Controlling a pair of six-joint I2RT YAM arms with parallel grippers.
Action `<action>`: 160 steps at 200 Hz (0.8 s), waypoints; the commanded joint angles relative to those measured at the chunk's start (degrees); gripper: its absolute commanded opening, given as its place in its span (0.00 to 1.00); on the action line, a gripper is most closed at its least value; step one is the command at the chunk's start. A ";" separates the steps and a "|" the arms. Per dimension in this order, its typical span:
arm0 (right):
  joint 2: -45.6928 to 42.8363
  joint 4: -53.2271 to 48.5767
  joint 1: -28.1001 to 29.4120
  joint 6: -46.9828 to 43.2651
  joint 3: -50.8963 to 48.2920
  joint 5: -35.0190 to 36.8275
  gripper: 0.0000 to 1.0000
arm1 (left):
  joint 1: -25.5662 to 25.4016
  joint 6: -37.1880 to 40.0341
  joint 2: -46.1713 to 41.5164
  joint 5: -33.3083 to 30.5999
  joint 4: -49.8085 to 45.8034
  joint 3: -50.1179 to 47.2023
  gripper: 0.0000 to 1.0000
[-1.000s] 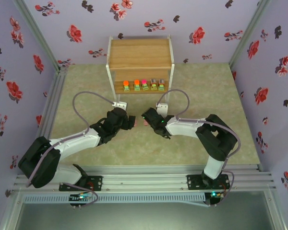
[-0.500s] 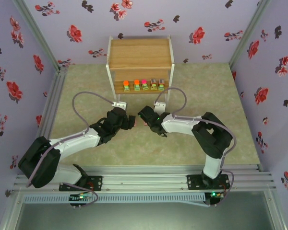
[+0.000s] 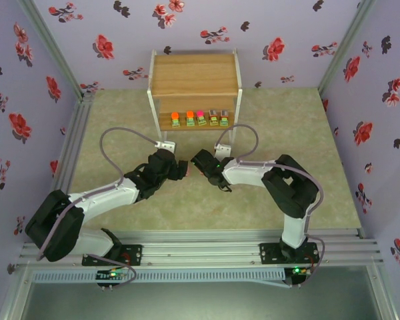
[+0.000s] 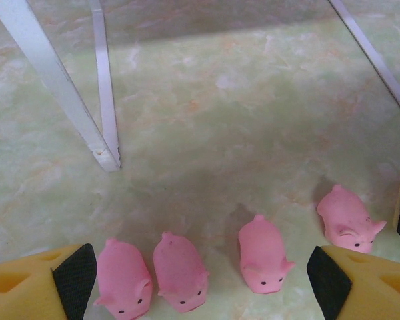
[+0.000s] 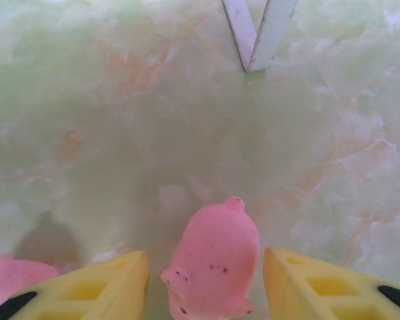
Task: Place and organize the plastic toys onto the shelf
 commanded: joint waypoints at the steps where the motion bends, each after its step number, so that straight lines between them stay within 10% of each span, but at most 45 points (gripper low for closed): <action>1: 1.31 0.42 -0.31 1.72 -0.19 0.99 0.27 | 0.45 -0.50 -1.20 0.40 -0.74 0.89 0.87; 160: 1.27 4.78 -1.86 0.31 -3.08 -1.01 0.17 | 0.62 -0.68 -0.72 0.89 -0.58 1.03 0.86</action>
